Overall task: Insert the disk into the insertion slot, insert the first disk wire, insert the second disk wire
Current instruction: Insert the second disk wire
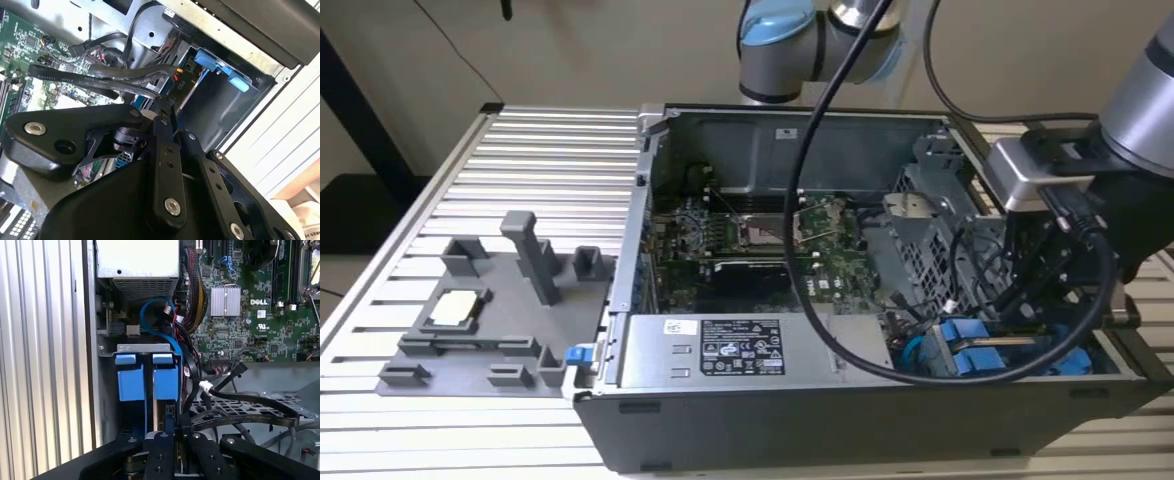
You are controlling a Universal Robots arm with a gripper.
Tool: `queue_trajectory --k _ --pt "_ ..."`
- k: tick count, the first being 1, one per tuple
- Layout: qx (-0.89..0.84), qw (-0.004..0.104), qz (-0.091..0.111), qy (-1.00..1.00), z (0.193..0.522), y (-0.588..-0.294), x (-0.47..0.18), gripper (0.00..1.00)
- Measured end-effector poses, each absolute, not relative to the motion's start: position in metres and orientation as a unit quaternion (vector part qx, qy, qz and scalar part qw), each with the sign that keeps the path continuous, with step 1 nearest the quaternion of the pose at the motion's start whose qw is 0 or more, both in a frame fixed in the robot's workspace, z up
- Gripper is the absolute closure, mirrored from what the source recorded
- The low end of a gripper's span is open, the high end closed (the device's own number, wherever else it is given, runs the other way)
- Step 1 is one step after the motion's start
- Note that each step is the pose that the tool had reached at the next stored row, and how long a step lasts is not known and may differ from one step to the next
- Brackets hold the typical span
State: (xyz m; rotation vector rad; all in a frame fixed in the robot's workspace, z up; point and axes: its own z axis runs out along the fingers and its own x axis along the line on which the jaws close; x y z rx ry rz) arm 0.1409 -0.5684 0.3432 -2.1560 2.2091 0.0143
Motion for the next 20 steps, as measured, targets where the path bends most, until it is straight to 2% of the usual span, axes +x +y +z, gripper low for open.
queue_trajectory --k 14,16,18,20 --pt "-0.687 0.026 0.003 0.726 0.336 -0.5691 0.1411 0.84" --pt "-0.687 0.026 0.004 0.727 0.3353 -0.5693 0.1411 0.82" --pt "-0.686 0.024 0.005 0.727 0.337 -0.5698 0.1412 0.69" --pt "-0.686 0.023 0.006 0.727 0.3424 -0.5703 0.1412 0.69"
